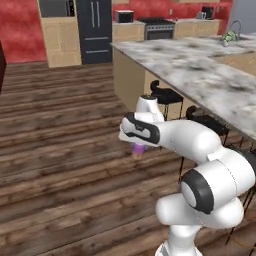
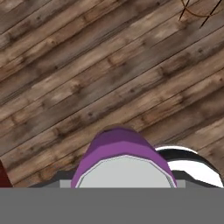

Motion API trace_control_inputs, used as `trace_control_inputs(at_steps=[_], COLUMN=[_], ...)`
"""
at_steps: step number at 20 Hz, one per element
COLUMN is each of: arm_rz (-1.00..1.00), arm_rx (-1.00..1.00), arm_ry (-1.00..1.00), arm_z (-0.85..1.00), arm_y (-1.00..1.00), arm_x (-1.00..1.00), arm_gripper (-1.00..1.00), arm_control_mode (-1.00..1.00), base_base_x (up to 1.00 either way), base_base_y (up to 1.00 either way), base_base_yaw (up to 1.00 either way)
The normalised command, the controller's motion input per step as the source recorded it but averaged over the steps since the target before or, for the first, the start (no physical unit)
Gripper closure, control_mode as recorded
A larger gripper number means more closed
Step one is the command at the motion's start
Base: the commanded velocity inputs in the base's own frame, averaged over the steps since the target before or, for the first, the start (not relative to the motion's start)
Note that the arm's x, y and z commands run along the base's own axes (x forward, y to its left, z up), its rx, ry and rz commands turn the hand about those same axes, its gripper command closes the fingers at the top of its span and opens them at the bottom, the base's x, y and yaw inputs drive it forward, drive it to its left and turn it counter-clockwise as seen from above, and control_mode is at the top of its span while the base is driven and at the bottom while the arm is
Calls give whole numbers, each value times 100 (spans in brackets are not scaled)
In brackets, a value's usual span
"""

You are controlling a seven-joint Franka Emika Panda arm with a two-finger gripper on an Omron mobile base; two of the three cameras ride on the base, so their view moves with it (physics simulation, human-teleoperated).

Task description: Four empty soda cans are scattered around the kitchen. Gather all the cans and cluster them next to the stove for recycling.

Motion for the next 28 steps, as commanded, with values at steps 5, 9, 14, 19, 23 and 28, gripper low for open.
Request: trace_control_inputs(at_steps=[5,9,14,19,23,28], arm_rz=[0,0,0,0,0,0], arm_rx=[0,0,0,0,0,0], arm_ry=[0,0,0,0,0,0], arm_z=[0,0,0,0,0,0], arm_y=[0,0,0,0,0,0], arm_x=[0,0,0,0,0,0], arm_gripper=[100,100,100,100,100,100], arm_control_mode=[100,100,100,100,100,100], base_base_x=[30,33,49,60,60,63], base_base_y=[-4,-16,-26,-29,-28,-27], base_base_yaw=[46,16,13,8,2,0])
